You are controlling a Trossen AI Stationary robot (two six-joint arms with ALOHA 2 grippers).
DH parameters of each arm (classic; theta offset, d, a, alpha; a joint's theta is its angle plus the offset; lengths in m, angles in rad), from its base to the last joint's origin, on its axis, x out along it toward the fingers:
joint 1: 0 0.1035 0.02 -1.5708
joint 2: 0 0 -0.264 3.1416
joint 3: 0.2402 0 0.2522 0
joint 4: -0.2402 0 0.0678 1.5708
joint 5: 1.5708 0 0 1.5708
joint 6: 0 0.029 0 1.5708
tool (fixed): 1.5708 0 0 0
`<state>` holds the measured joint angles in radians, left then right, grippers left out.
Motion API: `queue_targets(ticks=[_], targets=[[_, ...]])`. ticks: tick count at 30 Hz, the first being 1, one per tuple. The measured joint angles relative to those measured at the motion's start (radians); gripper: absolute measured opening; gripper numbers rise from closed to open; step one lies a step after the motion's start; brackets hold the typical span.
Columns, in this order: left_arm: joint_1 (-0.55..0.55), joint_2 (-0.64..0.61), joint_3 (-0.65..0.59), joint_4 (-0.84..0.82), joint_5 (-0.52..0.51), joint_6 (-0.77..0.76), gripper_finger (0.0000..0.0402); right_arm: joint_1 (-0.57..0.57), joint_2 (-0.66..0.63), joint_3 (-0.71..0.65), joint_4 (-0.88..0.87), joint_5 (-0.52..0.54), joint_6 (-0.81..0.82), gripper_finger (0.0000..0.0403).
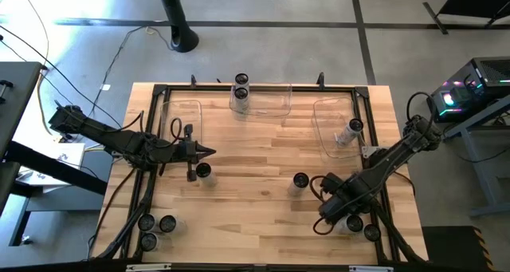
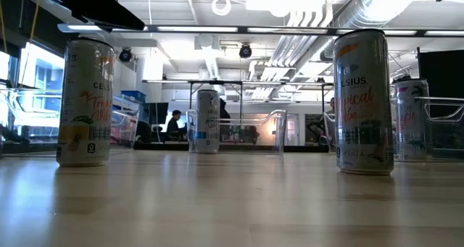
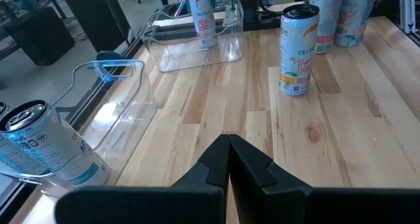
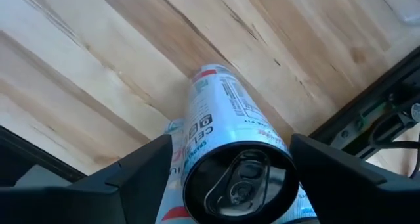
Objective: Sort soda cans
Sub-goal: Put the white/pink soda can into the right transparent bin
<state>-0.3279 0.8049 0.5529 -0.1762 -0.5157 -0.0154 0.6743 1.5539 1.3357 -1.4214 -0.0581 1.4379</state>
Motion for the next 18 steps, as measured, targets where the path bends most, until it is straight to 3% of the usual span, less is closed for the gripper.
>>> queue_targets(ticks=[9, 18], targets=[[0.000, 0.000, 0.000, -0.006, 0.000, 0.000, 0.0000, 0.000, 0.000, -0.003, 0.005, -0.019, -0.024, 0.0309], [0.000, 0.000, 0.000, -0.007, 0.000, 0.000, 0.0000, -0.006, 0.000, -0.123, 0.099, -0.108, -0.067, 0.0309]])
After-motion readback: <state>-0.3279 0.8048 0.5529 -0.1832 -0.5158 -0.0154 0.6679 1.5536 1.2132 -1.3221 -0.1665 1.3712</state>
